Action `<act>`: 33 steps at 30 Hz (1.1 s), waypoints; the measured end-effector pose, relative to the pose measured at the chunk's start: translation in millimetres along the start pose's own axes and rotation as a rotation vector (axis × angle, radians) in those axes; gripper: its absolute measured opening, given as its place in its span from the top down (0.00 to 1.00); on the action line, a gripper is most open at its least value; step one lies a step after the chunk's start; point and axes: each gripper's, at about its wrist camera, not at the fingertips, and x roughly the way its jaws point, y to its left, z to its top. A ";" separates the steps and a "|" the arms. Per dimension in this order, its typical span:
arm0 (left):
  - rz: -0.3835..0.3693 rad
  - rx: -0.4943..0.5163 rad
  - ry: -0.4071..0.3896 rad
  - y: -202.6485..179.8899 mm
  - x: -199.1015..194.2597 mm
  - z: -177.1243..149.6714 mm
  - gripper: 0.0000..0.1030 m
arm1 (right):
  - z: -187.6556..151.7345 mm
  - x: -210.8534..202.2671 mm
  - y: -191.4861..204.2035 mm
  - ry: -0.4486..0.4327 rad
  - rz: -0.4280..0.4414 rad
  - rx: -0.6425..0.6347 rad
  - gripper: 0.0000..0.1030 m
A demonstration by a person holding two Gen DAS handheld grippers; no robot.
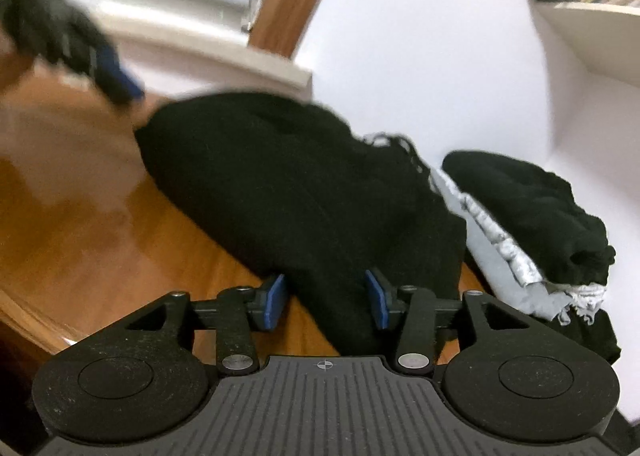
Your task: Fold clothes
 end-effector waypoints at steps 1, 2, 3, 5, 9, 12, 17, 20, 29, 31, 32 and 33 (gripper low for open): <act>0.005 0.001 0.005 0.0 4.5 -1.4 0.76 | 4.1 -4.3 1.9 -0.013 0.009 0.013 0.57; 0.015 -0.002 0.004 0.6 8.8 -2.1 0.76 | 10.7 -5.8 4.9 -0.027 0.025 0.021 0.57; 0.025 -0.004 0.011 1.9 14.5 -2.1 0.76 | 18.6 -5.7 8.6 -0.041 0.044 0.027 0.56; 0.043 -0.012 0.016 7.4 22.2 -3.9 0.75 | 36.4 -2.8 15.9 -0.067 0.081 0.041 0.55; 0.027 -0.077 0.017 23.4 25.8 -6.3 0.74 | 77.2 21.1 27.7 -0.089 0.153 0.101 0.52; 0.012 -0.112 0.011 30.7 23.5 -7.8 0.74 | 100.7 47.6 36.7 -0.069 0.232 0.166 0.51; -0.001 -0.150 0.018 40.6 26.0 -9.8 0.74 | 104.0 67.8 54.0 0.004 0.241 0.155 0.54; 0.019 -0.147 0.030 42.2 29.4 -12.9 0.74 | 101.2 56.8 44.4 -0.025 0.228 0.210 0.85; 0.023 -0.180 0.003 51.2 24.0 -14.1 0.76 | 91.9 16.9 15.3 -0.130 0.211 0.390 0.90; -0.014 -0.192 -0.048 53.3 18.0 -11.0 0.76 | 89.9 17.4 9.6 -0.138 0.223 0.418 0.90; -0.039 -0.210 -0.075 55.2 14.9 -9.8 0.76 | 87.7 18.3 6.5 -0.138 0.236 0.445 0.90; -0.071 -0.235 -0.099 57.6 12.2 -8.5 0.76 | 85.9 19.9 4.4 -0.141 0.243 0.465 0.90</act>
